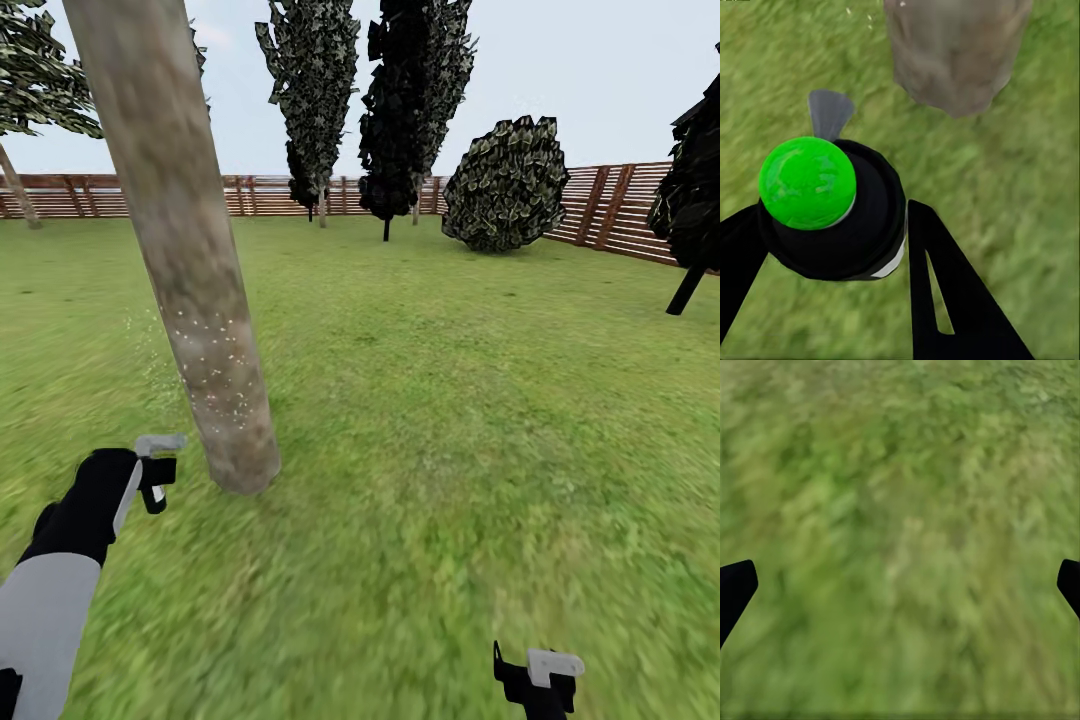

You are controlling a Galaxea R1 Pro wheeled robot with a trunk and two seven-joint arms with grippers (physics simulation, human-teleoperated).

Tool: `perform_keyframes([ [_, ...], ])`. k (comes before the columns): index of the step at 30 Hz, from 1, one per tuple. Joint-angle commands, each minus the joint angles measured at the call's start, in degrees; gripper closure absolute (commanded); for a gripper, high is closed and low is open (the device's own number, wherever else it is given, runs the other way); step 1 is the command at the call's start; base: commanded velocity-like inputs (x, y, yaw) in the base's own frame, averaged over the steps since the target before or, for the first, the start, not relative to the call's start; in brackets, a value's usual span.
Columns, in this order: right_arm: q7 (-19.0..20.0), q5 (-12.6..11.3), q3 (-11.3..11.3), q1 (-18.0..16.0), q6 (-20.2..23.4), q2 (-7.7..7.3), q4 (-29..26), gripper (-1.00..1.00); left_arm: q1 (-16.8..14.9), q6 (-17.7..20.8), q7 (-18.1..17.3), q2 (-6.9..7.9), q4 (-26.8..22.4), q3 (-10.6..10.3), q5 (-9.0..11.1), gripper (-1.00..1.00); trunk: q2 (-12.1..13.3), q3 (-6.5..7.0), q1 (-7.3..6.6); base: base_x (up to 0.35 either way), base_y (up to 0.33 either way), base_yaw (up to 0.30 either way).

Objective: In the garden, pick up the pesticide atomizer on the floor and spray pesticide onto both trees until each tree trunk is fully covered.

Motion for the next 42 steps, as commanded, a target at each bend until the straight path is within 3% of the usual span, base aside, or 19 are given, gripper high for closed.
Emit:
perform_keyframes([
  [1, 0.0, 0.0, 0.0, 0.0, 0.0, 0.0, 0.0, -1.0, 0.41, -1.21, 0.05, -0.06, 0.16, 0.01, -0.06, 1.0, 0.0, 0.01, 0.0, 0.0, 0.0, 0.0],
  [6, 0.0, 0.0, 0.0, 0.0, 0.0, 0.0, -0.01, -1.0, 1.05, -5.09, 0.43, -1.87, 5.24, 0.27, 0.88, 1.0, 0.0, 0.01, 0.0, 0.0, 0.0, 0.0],
  [8, 0.0, 0.0, 0.0, 0.0, 0.0, 0.0, 0.0, -1.0, 1.09, -11.37, 1.03, -3.38, 8.45, 0.36, 1.9, 1.0, 0.0, 0.01, 0.0, 0.024, -0.059, 0.0],
  [12, 0.0, 0.0, 0.02, 0.0, 0.0, 0.0, -0.04, -1.0, 1.07, -15.6, 1.22, -3.81, 13.89, 0.38, 3.11, 1.0, 0.0, 0.01, 0.0, 0.076, -0.216, 0.0],
  [17, 0.0, 0.0, 0.0, 0.0, 0.0, 0.0, -0.03, -1.0, 1.07, -19.48, 1.24, -4.09, 15.97, 0.38, 3.72, 1.0, 0.0, 0.01, 0.0, 0.114, -0.259, 0.0],
  [20, 0.0, 0.0, 0.0, 0.0, 0.0, 0.0, -0.01, -1.0, 1.08, -21.94, 1.33, -5.53, 17.91, 0.38, 3.56, 1.0, 0.0, 0.01, 0.0, 0.154, -0.262, 0.0],
  [23, 0.0, 0.0, 0.0, 0.0, 0.0, 0.0, 0.0, -1.0, 1.07, -24.91, 5.11, -6.21, 19.37, 0.32, 3.8, 1.0, 0.0, 0.01, 0.0, 0.159, -0.263, 0.0],
  [27, 0.0, 0.0, 0.0, 0.0, 0.01, 0.0, 0.0, -1.0, 1.07, -25.38, 7.39, -6.39, 19.59, 0.35, 3.94, 1.0, 0.0, 0.01, 0.0, 0.146, -0.263, 0.027],
  [32, 0.0, 0.0, 0.0, 0.0, 0.02, 0.0, 0.0, -1.0, 1.07, -25.54, 7.71, -6.32, 19.66, 0.38, 5.33, 1.0, 0.0, 0.01, 0.0, 0.097, -0.266, 0.227],
  [42, 0.0, 0.0, 0.04, 0.0, 0.02, 0.0, 0.0, -1.0, 1.07, -25.63, 7.74, -6.31, 20.11, 0.38, 5.51, 1.0, 0.0, 0.01, 0.0, 0.04, -0.269, 0.277],
])
